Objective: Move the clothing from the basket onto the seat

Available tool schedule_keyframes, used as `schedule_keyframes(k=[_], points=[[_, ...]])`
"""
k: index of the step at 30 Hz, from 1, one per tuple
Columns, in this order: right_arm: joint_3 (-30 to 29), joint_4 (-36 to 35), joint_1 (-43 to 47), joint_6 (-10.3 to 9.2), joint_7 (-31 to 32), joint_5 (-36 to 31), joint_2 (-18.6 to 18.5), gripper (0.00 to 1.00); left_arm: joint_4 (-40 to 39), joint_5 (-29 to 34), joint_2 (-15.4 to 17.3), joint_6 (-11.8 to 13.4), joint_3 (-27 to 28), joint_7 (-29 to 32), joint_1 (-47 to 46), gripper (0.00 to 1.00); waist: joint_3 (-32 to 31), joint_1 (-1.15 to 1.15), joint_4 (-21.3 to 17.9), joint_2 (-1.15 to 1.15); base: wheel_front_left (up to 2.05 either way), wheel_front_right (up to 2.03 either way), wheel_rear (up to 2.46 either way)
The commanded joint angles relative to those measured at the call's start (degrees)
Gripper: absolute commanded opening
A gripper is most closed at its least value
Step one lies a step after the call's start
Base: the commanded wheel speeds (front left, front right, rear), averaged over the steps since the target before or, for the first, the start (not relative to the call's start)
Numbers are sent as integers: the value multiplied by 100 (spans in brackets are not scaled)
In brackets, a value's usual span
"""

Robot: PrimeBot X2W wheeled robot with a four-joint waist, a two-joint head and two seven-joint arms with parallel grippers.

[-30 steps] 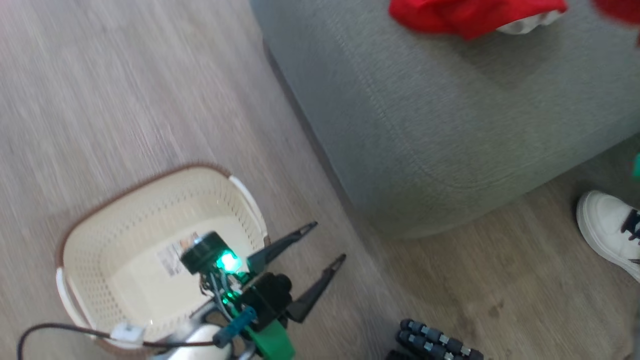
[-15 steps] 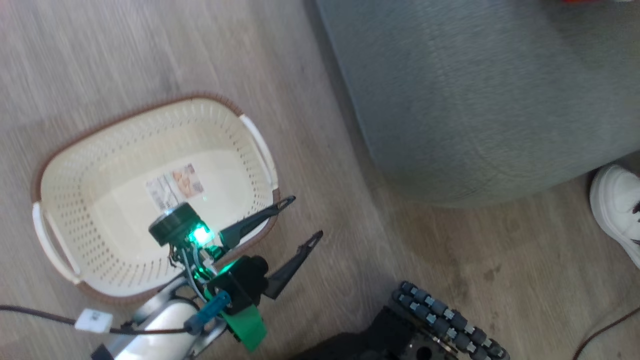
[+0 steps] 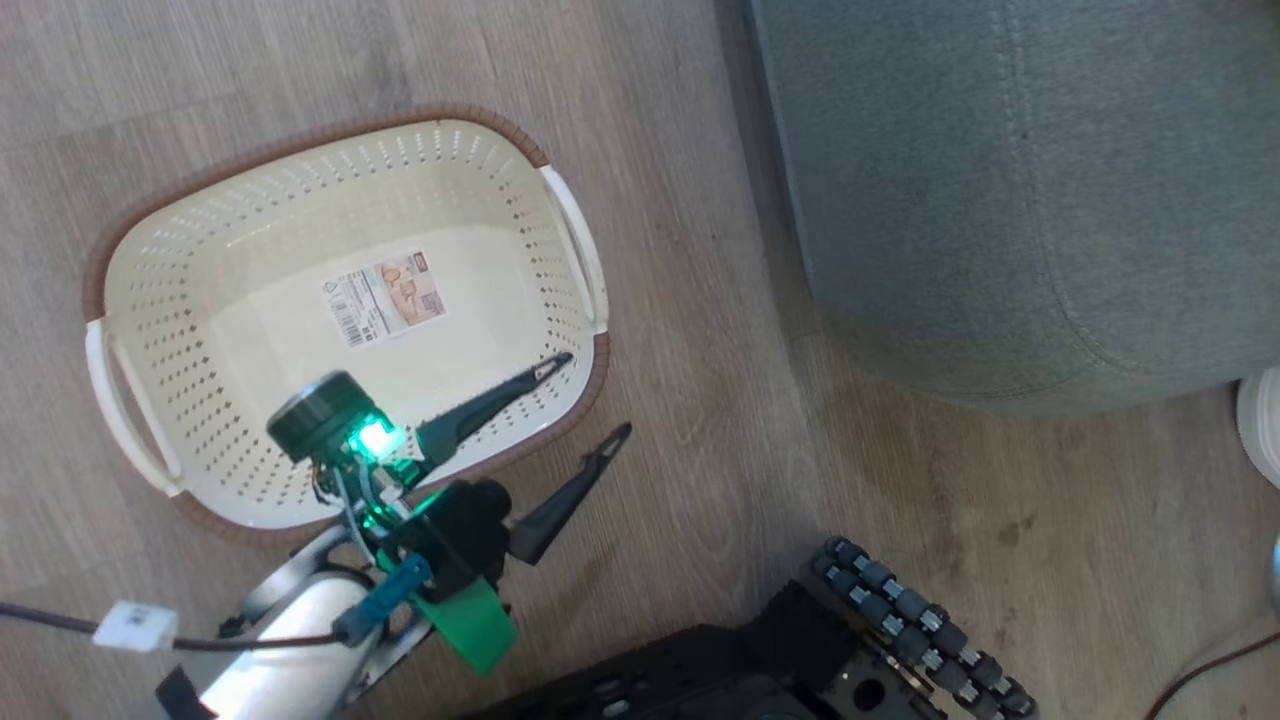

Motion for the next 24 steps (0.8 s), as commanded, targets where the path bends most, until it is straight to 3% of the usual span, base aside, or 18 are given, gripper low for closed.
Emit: schedule_keyframes(k=[1,7,14,15,16,17,24], points=[[-52,-19,-193,-1,-21,-184,-9,0,-253,-51,50,-4,176,-29,-27,100,43,0,38,0,0,0,0],[-444,582,-328,-1,-46,-809,160,0,-340,-65,34,-4,224,-29,-42,100,129,0,124,0,0,0,0],[-657,1044,-413,-1,-158,-1071,256,0,-327,-30,45,-4,208,-29,-59,100,148,0,153,0,0,0,0],[-693,1099,-424,-1,-195,-1106,251,28,-314,-29,41,-4,199,-29,-60,100,129,0,154,0,0,0,0],[-726,1147,-432,-1,-240,-1143,242,88,-301,-27,35,-4,186,-29,-59,100,106,0,154,0,0,0,0],[-755,1203,-439,-1,-277,-1175,232,100,-287,-23,25,-4,170,-29,-58,100,73,0,153,0,0,0,0],[-698,1576,-341,-1,-379,-1419,91,100,-179,11,-162,-4,-14,-29,-52,100,-395,0,90,0,0,0,0]])
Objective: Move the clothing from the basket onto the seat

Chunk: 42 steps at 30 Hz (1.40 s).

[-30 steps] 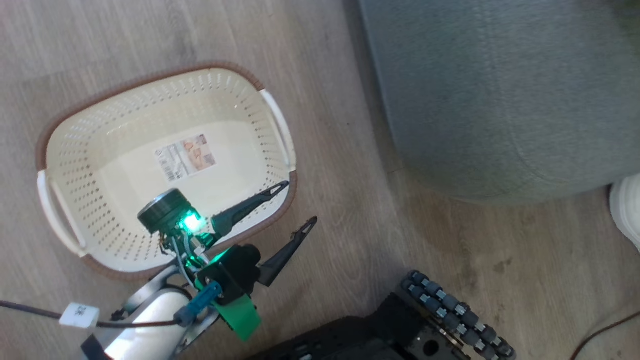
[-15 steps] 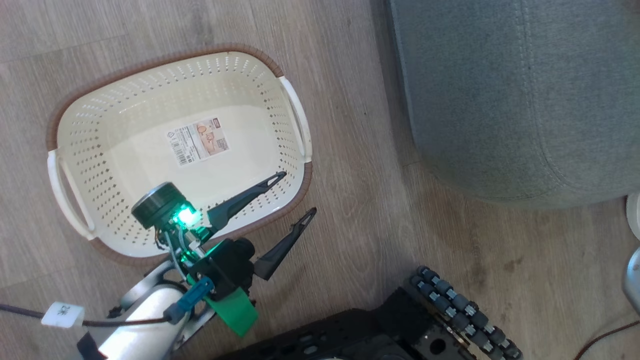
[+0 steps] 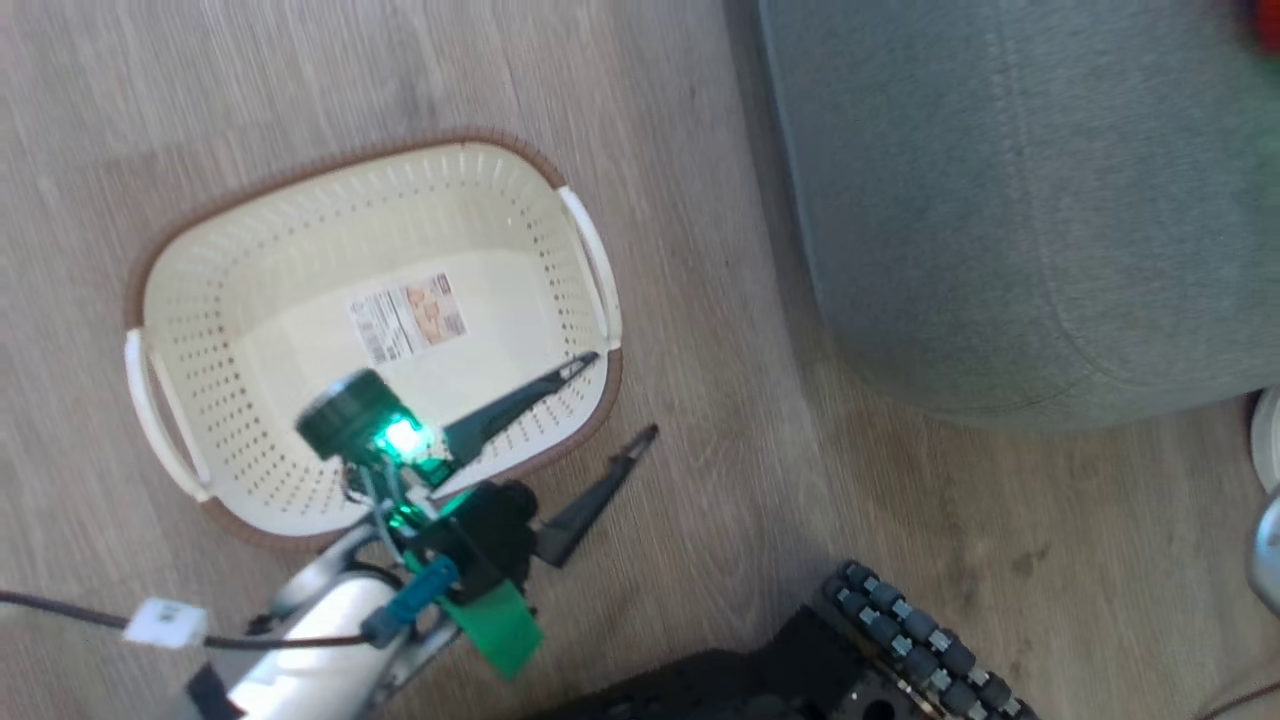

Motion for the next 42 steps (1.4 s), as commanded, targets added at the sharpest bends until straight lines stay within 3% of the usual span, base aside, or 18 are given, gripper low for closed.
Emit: schedule_keyframes(k=[1,10,25,34,42], points=[[80,-139,10,-1,-30,-46,-183,100,-151,30,-33,-4,77,-29,22,100,-193,0,-34,0,0,0,0],[857,175,383,-1,321,-279,-591,100,72,-5,-528,-4,-52,-29,88,100,-1031,0,-172,0,0,0,0],[2209,226,758,-1,546,579,-1138,100,363,31,-1147,-4,98,-29,430,100,-2087,0,-359,0,0,0,0],[2850,-314,920,-1,831,1378,-1439,100,467,70,-1372,-4,310,-29,673,100,-2496,0,-340,0,0,0,0],[3344,-1423,1340,-1,679,2424,-1460,100,476,77,-1559,-4,445,-29,785,100,-2790,0,-115,0,0,0,0]])
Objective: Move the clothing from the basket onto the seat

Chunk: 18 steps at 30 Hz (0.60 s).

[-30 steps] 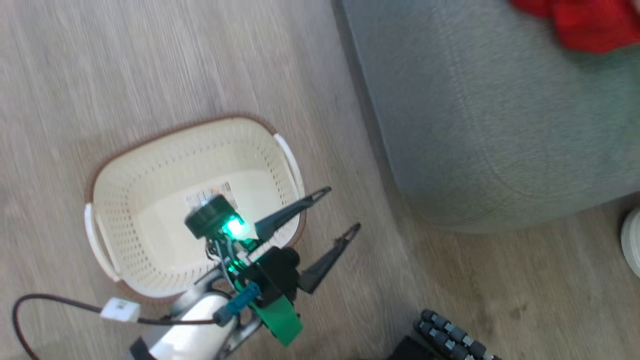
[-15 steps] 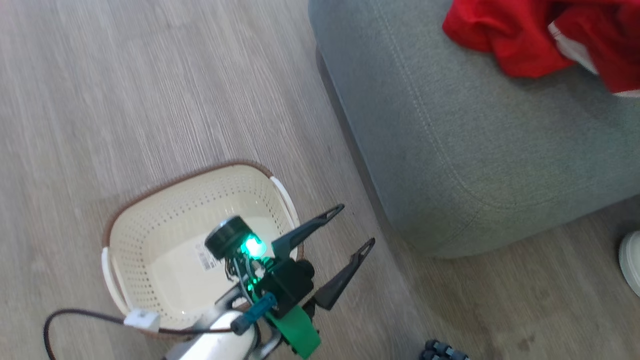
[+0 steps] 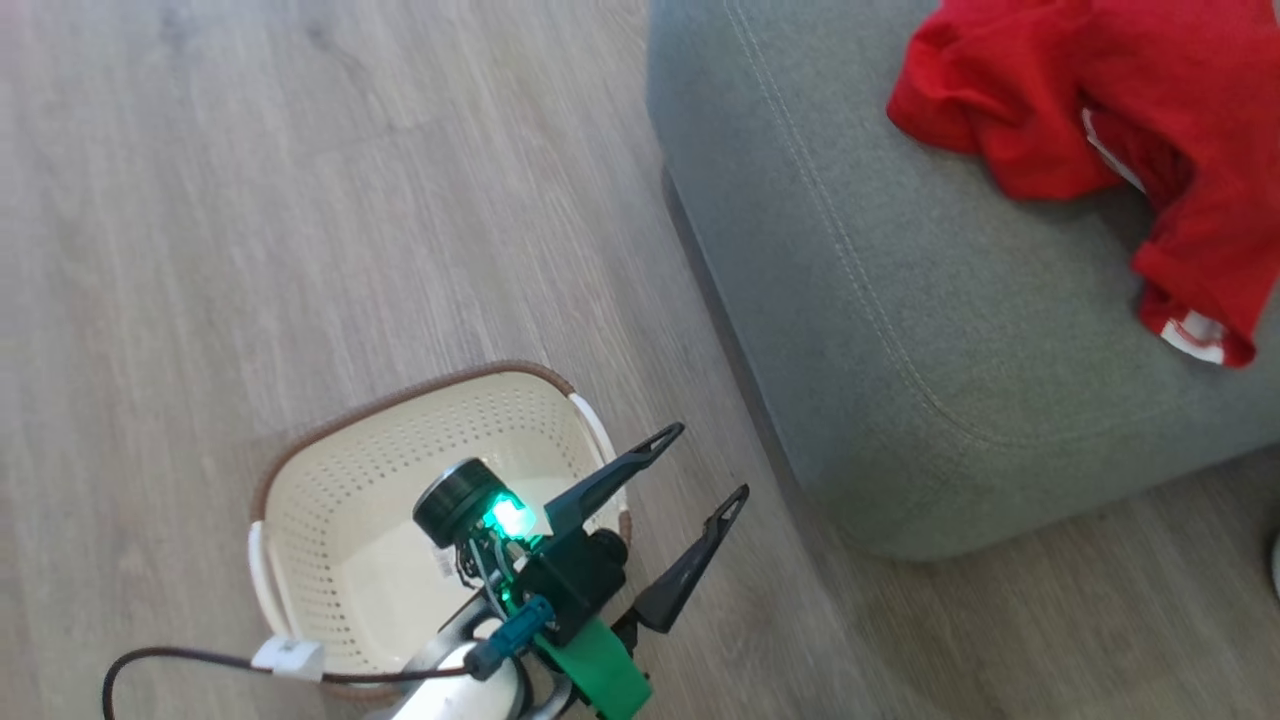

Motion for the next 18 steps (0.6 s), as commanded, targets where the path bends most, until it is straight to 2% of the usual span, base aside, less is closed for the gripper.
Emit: schedule_keyframes(k=[1,7,12,18], points=[[169,-340,149,-1,-78,162,-130,100,-164,25,-82,-2,189,-29,-28,100,-118,1,109,0,0,0,0],[636,-1448,1051,-1,-259,1116,-233,100,-209,-55,-224,48,484,-29,123,100,-454,1,439,0,0,0,0],[1047,-2244,1914,-1,-546,1543,-283,100,-334,-79,-297,107,848,-29,246,100,-711,1,773,0,0,0,0],[1370,-2868,2833,-1,-905,1760,-145,100,-432,-71,-349,181,1278,-29,338,100,-947,1,1294,0,0,0,0]])
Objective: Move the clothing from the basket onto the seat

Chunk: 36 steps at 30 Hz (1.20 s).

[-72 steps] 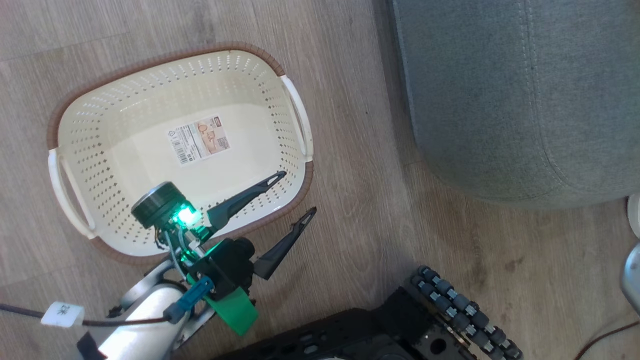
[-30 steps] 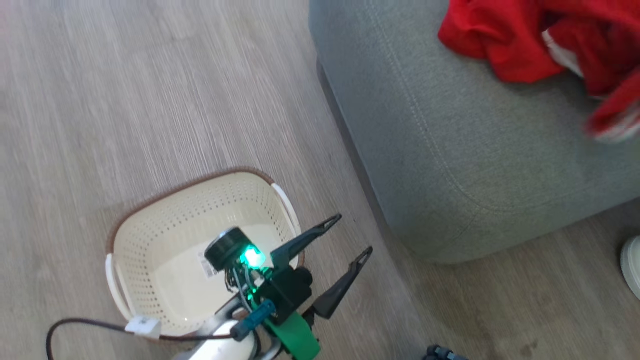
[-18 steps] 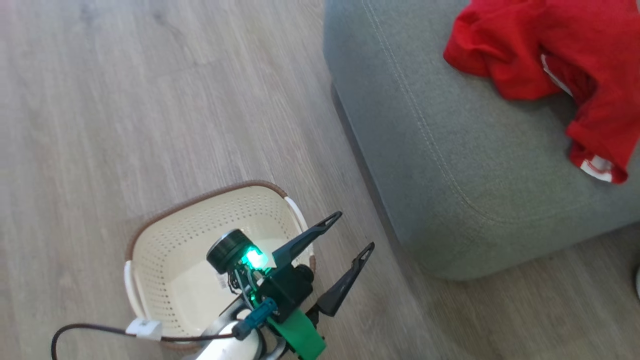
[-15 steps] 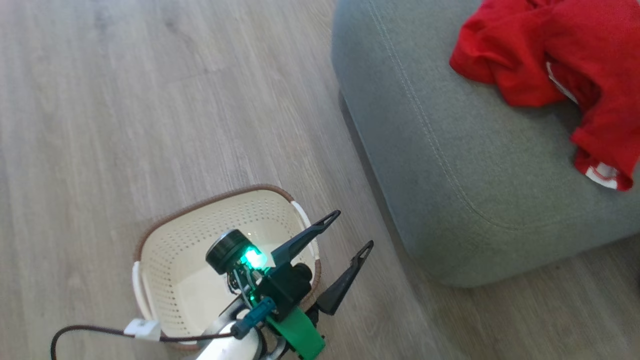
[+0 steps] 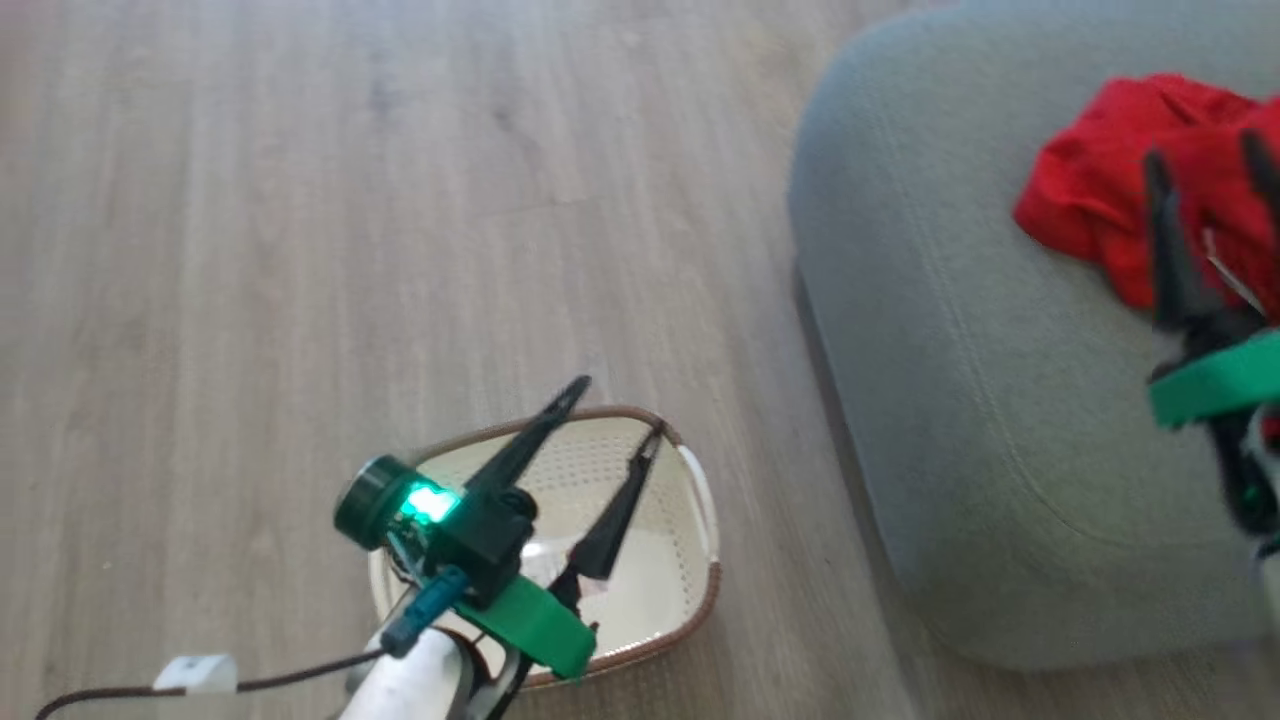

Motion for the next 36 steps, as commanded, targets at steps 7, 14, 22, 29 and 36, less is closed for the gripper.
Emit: schedule_keyframes(k=[7,14,22,29,36], points=[[403,-546,761,-1,-298,65,328,100,-271,-43,-85,128,789,-29,112,100,-344,1,989,0,0,0,0],[674,-511,1018,-1,-324,-25,619,100,-162,-88,-105,287,1308,-29,282,100,-470,1,1523,0,0,0,0],[524,-584,1463,-1,-326,-431,1199,100,-57,-169,-124,633,1679,-29,558,100,-599,1,2042,0,0,0,0],[163,-543,1874,-1,-326,-978,1788,100,253,-75,-126,717,1667,-29,681,100,-652,1,2174,0,0,0,0],[-122,-490,2170,-1,-327,-1223,2111,100,441,-96,-126,766,1607,-29,703,100,-642,1,2161,0,0,0,0]])
